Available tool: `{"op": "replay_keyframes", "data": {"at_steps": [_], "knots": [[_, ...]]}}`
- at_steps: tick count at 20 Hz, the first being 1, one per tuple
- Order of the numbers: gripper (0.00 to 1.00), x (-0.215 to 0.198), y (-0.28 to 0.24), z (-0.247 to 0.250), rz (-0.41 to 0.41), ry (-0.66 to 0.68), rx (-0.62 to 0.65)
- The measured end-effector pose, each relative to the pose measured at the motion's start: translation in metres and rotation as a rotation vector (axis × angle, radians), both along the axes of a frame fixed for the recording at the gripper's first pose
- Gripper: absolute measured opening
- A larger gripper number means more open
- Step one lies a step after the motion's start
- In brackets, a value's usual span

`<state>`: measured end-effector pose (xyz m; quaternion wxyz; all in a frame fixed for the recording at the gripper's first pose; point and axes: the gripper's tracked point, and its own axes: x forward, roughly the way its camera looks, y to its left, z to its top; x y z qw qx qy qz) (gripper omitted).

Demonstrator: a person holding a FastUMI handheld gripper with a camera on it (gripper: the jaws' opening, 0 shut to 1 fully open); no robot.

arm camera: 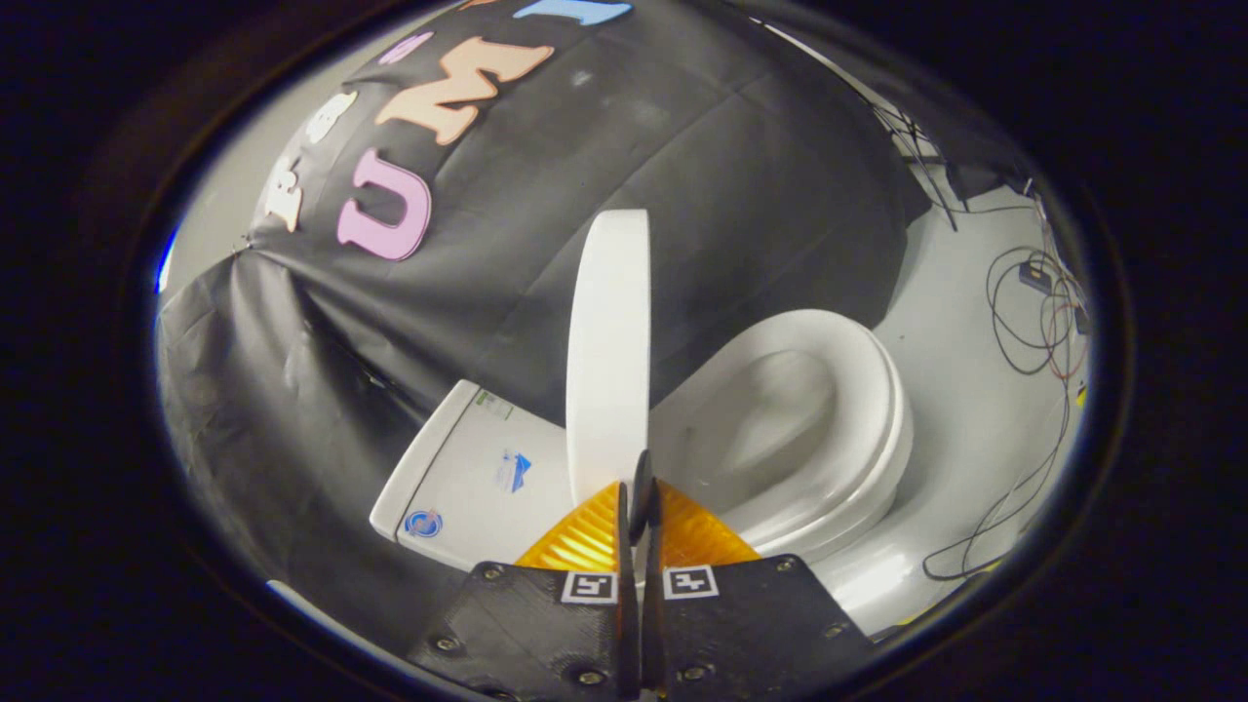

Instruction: Open the toilet lid.

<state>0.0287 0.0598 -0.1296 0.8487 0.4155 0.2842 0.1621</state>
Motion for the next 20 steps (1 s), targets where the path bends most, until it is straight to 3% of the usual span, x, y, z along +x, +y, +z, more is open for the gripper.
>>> {"op": "replay_keyframes", "data": {"at_steps": [7, 20], "knots": [[0.06, 0.001, 0.01, 0.016, 0.033, -0.099, -0.119], [0.08, 0.005, 0.01, 0.015, 0.061, -0.221, -0.216]]}}
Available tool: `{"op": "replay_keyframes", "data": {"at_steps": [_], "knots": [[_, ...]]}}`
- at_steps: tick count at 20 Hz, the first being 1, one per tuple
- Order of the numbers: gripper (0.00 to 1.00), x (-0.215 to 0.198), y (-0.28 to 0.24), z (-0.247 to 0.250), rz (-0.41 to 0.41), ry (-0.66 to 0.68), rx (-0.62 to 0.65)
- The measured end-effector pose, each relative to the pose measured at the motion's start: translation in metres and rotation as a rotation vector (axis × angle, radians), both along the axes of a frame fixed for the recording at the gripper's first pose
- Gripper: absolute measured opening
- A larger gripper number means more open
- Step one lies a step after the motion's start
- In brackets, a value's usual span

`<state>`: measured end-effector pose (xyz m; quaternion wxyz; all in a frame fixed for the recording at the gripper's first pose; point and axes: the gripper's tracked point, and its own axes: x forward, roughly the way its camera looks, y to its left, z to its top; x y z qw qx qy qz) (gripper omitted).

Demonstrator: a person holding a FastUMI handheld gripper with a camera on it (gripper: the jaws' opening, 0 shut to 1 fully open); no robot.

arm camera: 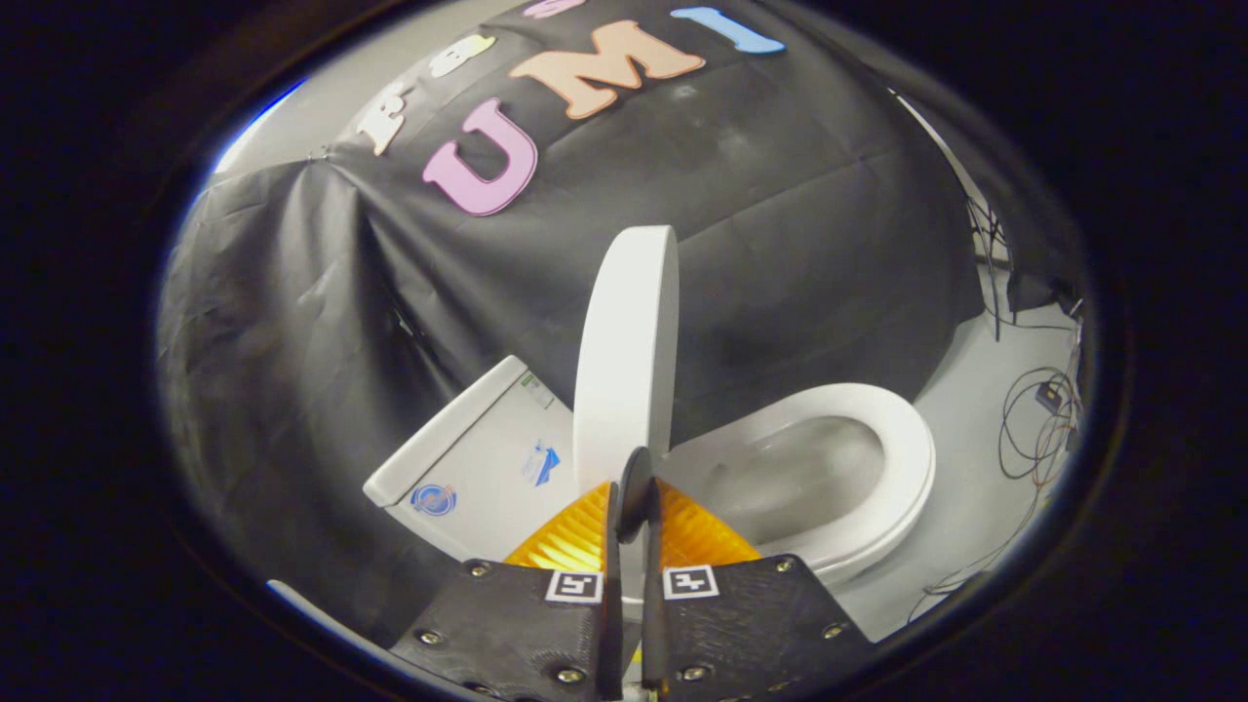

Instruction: Open the toilet lid.

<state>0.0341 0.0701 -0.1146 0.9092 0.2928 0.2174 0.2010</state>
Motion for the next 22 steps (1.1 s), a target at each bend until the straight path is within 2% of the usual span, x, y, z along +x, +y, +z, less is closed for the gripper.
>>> {"op": "replay_keyframes", "data": {"at_steps": [8, 15, 22], "knots": [[0.08, 0.001, -0.001, 0.0, 0.019, -0.056, -0.074], [0.08, 0.002, 0.001, 0.001, 0.012, -0.088, -0.096], [0.08, 0.002, 0.013, 0.005, 0.04, -0.128, -0.13]]}}
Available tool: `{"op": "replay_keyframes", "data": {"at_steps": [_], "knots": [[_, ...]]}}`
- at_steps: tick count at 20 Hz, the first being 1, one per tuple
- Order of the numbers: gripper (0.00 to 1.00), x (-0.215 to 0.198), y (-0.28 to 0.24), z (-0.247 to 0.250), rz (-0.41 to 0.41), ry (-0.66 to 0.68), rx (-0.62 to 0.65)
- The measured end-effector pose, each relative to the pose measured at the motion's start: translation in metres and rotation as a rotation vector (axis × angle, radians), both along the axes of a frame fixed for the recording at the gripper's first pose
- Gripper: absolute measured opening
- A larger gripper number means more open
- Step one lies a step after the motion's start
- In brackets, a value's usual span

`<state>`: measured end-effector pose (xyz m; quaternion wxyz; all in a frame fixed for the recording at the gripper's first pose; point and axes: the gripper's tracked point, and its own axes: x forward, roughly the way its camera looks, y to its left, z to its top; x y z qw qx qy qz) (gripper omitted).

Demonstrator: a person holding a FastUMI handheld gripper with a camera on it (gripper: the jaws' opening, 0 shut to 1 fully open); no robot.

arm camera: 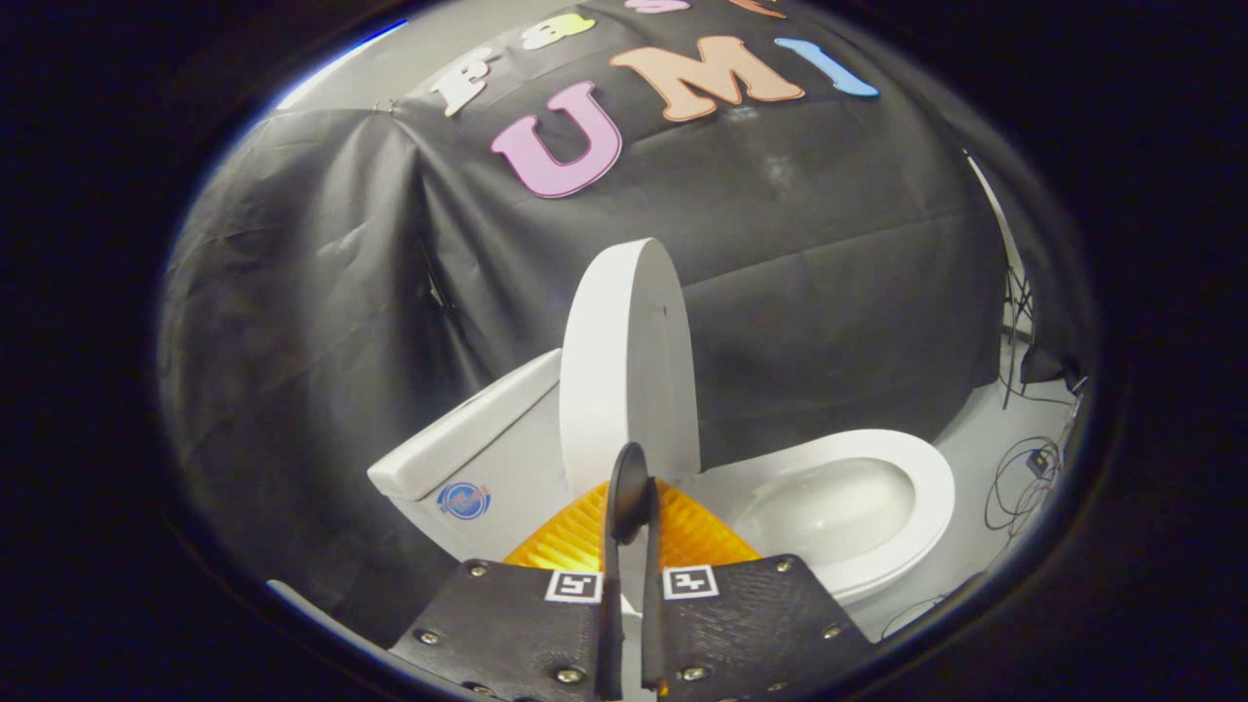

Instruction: Open the toilet lid.

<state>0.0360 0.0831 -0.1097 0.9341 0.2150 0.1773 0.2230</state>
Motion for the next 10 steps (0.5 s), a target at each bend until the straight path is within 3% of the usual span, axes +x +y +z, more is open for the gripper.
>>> {"op": "replay_keyframes", "data": {"at_steps": [10], "knots": [[0.08, -0.005, 0.031, 0.01, 0.026, -0.02, 0.018]]}}
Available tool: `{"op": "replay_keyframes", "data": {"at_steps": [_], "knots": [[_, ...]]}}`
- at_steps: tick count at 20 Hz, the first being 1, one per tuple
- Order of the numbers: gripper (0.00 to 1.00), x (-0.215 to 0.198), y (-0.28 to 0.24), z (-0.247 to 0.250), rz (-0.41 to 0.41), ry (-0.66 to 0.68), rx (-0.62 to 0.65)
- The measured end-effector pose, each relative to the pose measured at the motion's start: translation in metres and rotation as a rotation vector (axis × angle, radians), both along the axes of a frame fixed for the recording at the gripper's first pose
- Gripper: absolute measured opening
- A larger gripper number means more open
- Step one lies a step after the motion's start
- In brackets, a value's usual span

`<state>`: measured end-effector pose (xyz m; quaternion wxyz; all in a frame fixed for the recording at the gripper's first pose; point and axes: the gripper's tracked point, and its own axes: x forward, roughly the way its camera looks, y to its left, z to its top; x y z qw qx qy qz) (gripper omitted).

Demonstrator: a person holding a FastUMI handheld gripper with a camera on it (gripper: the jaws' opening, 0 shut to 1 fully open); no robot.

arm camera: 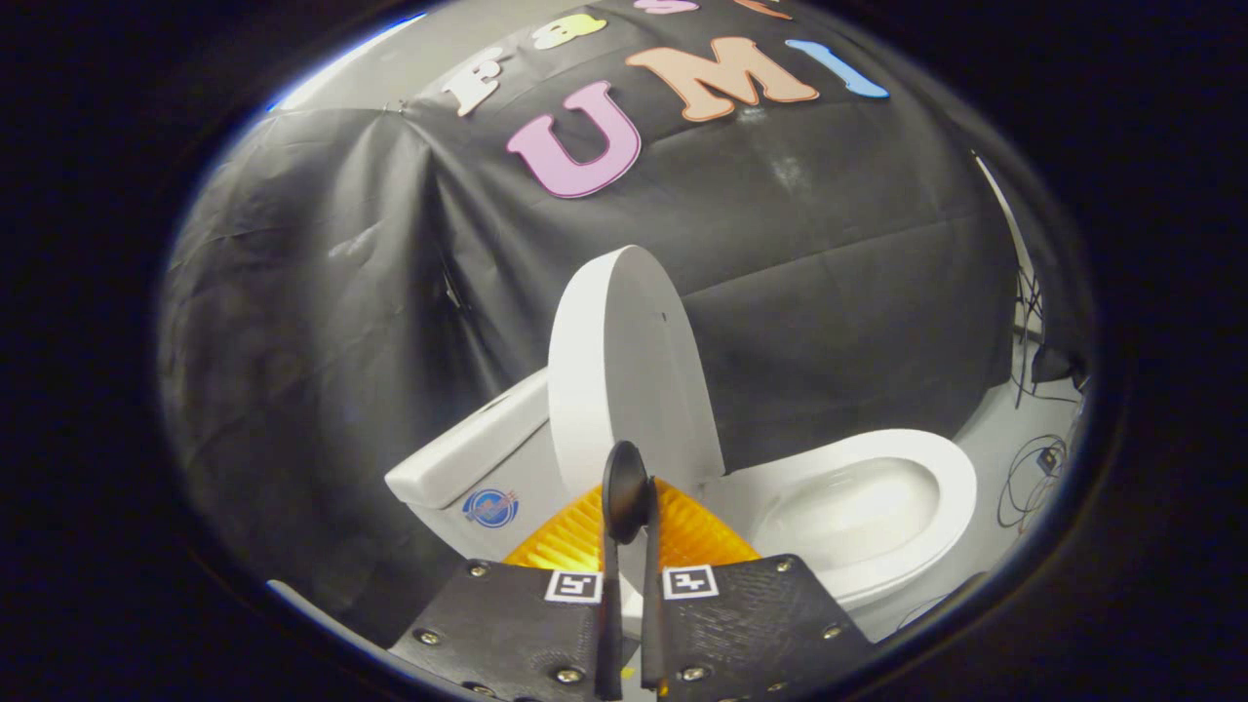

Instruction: Open the toilet lid.

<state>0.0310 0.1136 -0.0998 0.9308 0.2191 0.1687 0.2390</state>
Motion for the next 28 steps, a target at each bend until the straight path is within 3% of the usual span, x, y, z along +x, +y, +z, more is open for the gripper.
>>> {"op": "replay_keyframes", "data": {"at_steps": [21, 28], "knots": [[0.08, -0.007, 0.054, 0.008, 0.045, -0.055, 0.006], [0.08, -0.013, 0.071, 0.007, 0.036, -0.186, -0.148]]}}
